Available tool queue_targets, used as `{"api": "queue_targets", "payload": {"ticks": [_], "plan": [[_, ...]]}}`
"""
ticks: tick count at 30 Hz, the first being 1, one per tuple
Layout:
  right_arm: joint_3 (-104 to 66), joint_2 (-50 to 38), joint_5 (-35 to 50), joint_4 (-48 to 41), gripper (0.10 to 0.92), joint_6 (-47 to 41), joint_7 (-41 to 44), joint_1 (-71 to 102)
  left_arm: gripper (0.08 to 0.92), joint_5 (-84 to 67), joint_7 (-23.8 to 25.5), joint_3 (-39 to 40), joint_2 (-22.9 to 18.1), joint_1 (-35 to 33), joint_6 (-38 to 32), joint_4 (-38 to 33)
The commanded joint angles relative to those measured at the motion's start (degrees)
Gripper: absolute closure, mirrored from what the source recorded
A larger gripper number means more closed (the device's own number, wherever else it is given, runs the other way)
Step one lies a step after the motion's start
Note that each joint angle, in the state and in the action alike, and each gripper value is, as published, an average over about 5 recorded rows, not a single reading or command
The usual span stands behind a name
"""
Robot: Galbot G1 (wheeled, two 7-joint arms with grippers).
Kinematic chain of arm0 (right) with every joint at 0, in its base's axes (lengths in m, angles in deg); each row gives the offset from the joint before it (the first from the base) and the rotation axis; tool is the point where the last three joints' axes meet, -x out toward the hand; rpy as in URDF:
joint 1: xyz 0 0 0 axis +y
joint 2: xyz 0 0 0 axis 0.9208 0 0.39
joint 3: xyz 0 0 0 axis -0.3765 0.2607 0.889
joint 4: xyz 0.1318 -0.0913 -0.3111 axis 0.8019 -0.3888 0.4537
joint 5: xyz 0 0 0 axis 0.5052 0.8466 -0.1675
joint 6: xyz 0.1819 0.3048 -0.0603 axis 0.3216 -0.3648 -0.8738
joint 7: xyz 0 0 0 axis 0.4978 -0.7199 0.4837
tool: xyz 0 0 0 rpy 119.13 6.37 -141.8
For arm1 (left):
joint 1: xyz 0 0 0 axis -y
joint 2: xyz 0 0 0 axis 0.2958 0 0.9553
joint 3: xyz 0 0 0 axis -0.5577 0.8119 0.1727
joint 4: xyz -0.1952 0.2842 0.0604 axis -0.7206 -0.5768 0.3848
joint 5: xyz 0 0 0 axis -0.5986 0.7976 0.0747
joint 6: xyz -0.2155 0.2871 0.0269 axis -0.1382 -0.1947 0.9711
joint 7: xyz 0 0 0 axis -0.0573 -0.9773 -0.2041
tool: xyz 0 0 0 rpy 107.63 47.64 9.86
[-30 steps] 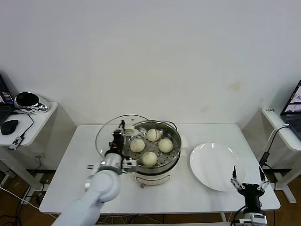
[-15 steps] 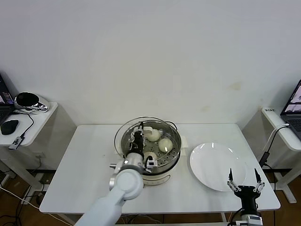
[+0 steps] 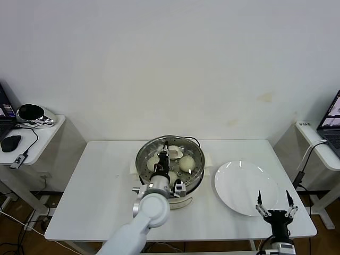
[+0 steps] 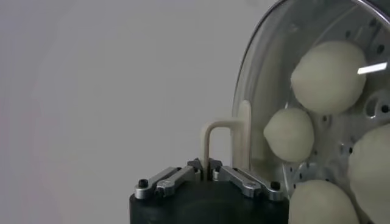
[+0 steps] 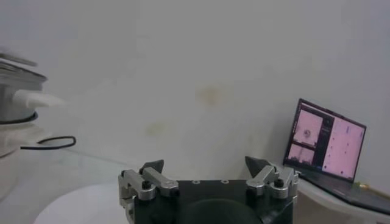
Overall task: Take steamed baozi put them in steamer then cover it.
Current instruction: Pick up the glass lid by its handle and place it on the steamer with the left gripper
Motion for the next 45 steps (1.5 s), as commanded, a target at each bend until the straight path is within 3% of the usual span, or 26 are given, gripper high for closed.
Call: {"api": "queue_targets", "payload": {"ticks": [1,17,25,34,41,45], "plan": [[0.23,0.03,-0.11,0.05,0.203,-0.03,-0.03,0.04,0.863,1.24,-0.20,0.51,-1.19,-0.15,-0.24,1.16],[0.41,0.00,-0.01,-0.14,0.203,0.07,0.02,0.08,0.863,1.53,-0.48,0.61,-1.70,-0.32,-0.58,2.31],[0.59,0.00,-0.05,-0.21,0.203,0.05,0.10,0.10,0.841,0.37,-1.19,-0.15,-1.58,-1.89,-0.47,-1.10],[0.41,-0.03,-0.08,0.01,0.203,0.09,0.11,0.66,0.599,-5.13,-4.09,-1.50,3.32,-10.13,-1.74,-12.47],[0.25,-0.03,-0.07,-0.01,0.203,0.38,0.13,1.29,0.391,-24.72,-12.79,-9.79,9.26,-22.02,-6.28,-26.82],[0.49,-0.06,0.13,0.00,0.203,0.45,0.40,1.63,0.279,-43.50,-19.95,-18.69,11.03,-32.54,-14.85,-31.13]]}}
